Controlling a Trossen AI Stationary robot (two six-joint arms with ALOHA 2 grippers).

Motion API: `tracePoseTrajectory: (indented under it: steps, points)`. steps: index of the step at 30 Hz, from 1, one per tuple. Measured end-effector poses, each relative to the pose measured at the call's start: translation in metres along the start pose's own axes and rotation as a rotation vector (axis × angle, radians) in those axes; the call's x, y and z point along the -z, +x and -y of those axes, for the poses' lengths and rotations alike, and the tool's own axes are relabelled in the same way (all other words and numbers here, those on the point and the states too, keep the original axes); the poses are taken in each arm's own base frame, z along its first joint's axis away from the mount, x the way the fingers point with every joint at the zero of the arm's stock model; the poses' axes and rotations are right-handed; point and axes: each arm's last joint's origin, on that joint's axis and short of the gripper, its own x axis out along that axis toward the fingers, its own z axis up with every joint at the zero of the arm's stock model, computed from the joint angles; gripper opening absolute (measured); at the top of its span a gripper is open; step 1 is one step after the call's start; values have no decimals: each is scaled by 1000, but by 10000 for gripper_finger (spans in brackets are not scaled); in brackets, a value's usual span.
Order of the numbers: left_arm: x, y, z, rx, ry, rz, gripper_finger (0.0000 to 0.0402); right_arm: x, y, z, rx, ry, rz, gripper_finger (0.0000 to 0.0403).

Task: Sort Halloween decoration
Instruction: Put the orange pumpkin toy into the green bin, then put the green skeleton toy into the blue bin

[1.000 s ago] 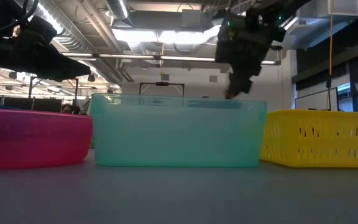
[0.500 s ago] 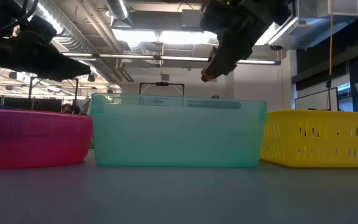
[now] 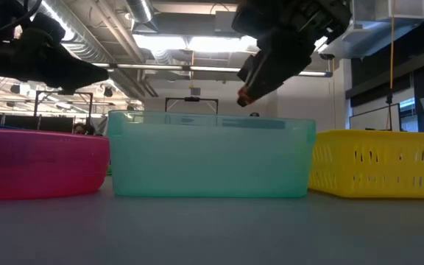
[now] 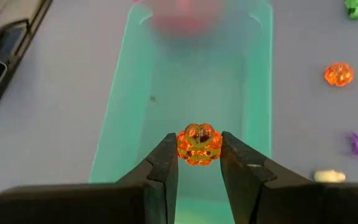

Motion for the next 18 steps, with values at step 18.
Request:
tracePoseTrajectory:
  steps: [18]
  points:
    - [0,0,0,1,-167,5,135,8,-16,4,27,29,-84,206]
